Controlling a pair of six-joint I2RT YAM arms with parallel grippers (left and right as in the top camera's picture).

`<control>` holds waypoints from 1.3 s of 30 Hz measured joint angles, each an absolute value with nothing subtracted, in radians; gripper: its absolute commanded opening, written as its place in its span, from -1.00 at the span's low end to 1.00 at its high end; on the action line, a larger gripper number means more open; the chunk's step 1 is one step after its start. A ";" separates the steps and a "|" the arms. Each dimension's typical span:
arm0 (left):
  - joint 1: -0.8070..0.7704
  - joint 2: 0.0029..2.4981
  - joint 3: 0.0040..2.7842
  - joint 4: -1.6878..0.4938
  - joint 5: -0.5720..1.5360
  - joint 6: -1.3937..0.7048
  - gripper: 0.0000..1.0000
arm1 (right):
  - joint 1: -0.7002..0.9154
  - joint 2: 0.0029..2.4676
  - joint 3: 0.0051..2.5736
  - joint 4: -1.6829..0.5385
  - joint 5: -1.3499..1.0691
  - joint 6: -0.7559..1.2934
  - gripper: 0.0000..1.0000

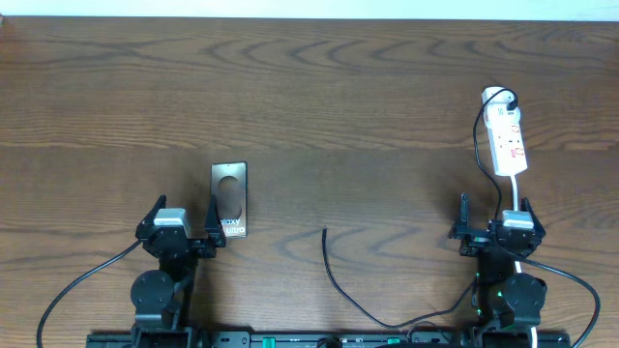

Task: Plug charger to phone and switch on socket
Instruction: 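Move the left gripper over the silver phone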

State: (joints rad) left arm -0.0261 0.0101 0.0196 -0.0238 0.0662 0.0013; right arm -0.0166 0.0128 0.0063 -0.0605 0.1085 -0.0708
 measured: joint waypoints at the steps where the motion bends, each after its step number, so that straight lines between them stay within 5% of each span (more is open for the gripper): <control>1: -0.026 0.010 0.022 -0.027 0.066 0.001 0.77 | -0.017 0.013 0.007 -0.060 0.109 -0.071 0.98; 10: -0.026 0.108 0.151 -0.084 0.078 0.001 0.76 | -0.017 0.013 0.007 -0.060 0.109 -0.071 0.98; 30: -0.029 1.051 1.087 -0.757 0.169 -0.021 0.76 | -0.017 0.013 0.006 -0.060 0.109 -0.071 0.99; 39: -0.077 1.375 1.241 -0.880 0.184 0.009 0.77 | -0.017 0.013 0.006 -0.060 0.109 -0.071 0.98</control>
State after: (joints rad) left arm -0.0769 1.3746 1.2407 -0.8803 0.1841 0.0093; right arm -0.0166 0.0128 0.0063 -0.0605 0.1085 -0.0708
